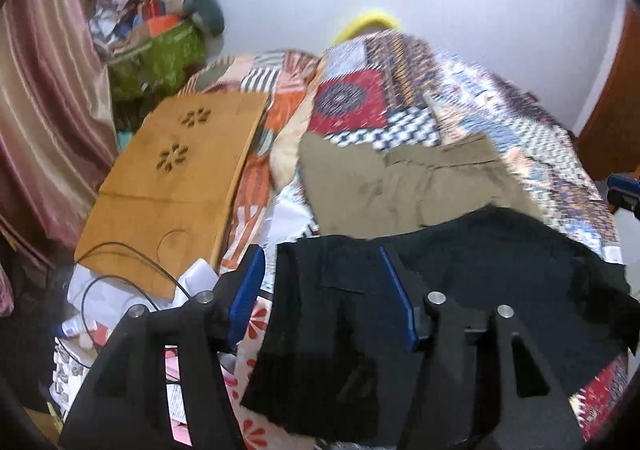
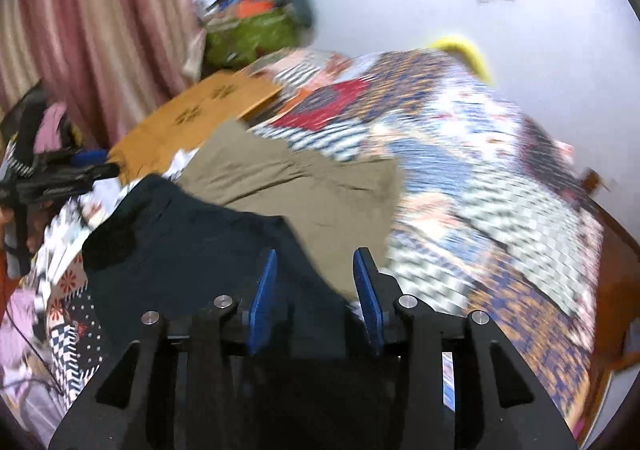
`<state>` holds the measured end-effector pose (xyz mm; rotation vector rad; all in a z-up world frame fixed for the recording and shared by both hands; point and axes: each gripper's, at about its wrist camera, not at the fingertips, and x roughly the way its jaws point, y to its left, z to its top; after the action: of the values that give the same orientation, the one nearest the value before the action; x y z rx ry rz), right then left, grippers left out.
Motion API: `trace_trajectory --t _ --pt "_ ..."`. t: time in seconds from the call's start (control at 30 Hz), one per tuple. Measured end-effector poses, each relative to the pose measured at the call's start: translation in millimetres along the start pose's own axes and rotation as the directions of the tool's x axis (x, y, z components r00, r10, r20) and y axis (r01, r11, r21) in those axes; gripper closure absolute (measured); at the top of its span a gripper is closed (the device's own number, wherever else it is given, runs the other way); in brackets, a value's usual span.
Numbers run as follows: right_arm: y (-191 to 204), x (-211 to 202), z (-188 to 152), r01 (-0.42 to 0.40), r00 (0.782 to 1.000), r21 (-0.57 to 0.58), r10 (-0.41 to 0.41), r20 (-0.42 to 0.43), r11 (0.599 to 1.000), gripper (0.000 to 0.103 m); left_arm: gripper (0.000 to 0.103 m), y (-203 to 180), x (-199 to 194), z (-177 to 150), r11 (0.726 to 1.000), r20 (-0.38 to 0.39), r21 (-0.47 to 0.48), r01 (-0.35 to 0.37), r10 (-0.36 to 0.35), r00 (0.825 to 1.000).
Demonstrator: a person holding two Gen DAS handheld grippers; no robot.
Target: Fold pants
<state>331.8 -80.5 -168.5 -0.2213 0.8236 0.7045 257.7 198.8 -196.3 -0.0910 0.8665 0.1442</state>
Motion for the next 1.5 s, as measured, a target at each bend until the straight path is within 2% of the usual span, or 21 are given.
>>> trace_trajectory --t 0.1,0.23,0.37,0.53,0.67,0.83,0.97,1.07,1.17,1.23,1.37,1.47,1.5 --pt "-32 -50 -20 0.078 0.996 0.092 -0.082 0.041 0.993 0.066 0.033 -15 -25 -2 0.999 0.041 0.013 0.039 -0.04 0.998" --pt "-73 -104 -55 0.176 0.979 0.193 -0.192 0.067 0.965 0.061 0.032 -46 -37 -11 0.995 0.041 0.048 0.085 -0.087 0.995" --pt "-108 -147 -100 0.283 0.95 0.266 -0.308 0.055 0.922 0.056 0.032 -79 -26 -26 0.99 -0.021 0.069 0.122 -0.121 0.992" --pt "-147 -171 -153 0.357 0.924 0.353 -0.381 0.0 0.865 0.055 0.032 -122 -3 -45 0.982 -0.112 0.086 0.168 -0.158 0.981" --pt "-168 -167 -193 0.362 0.925 0.429 -0.376 -0.057 0.827 0.055 0.032 -152 21 -63 0.981 -0.194 0.1 0.164 -0.142 0.971" --pt "-181 -141 -230 0.324 0.943 0.491 -0.316 -0.101 0.809 0.055 0.032 -170 42 -84 0.984 -0.273 0.099 0.151 -0.119 0.955" --pt "-183 -119 -255 0.272 0.962 0.53 -0.24 -0.13 0.803 0.055 0.025 -168 45 -89 0.99 -0.27 0.064 0.126 -0.105 0.957" --pt "-180 -105 -265 0.252 0.968 0.534 -0.204 -0.149 0.807 0.056 0.022 -162 44 -92 0.991 -0.27 0.034 0.128 -0.115 0.956" --pt "-179 -97 -272 0.279 0.96 0.527 -0.219 -0.175 0.803 0.057 0.017 -158 43 -96 0.993 -0.262 0.007 0.122 -0.116 0.958" --pt "-183 -98 -277 0.258 0.966 0.559 -0.203 -0.159 0.788 0.057 0.016 -158 43 -98 0.993 -0.259 -0.002 0.116 -0.113 0.959" --pt "-190 -99 -286 0.243 0.97 0.607 -0.191 -0.15 0.757 0.057 0.016 -164 41 -97 0.995 -0.248 0.046 0.092 -0.078 0.966" --pt "-194 -95 -288 0.235 0.972 0.629 -0.193 -0.136 0.741 0.064 0.015 -171 40 -96 0.993 -0.231 0.098 0.07 -0.046 0.972" --pt "-195 -94 -288 0.235 0.971 0.634 -0.2 -0.127 0.737 0.071 0.015 -172 40 -95 0.992 -0.227 0.108 0.065 -0.039 0.973"
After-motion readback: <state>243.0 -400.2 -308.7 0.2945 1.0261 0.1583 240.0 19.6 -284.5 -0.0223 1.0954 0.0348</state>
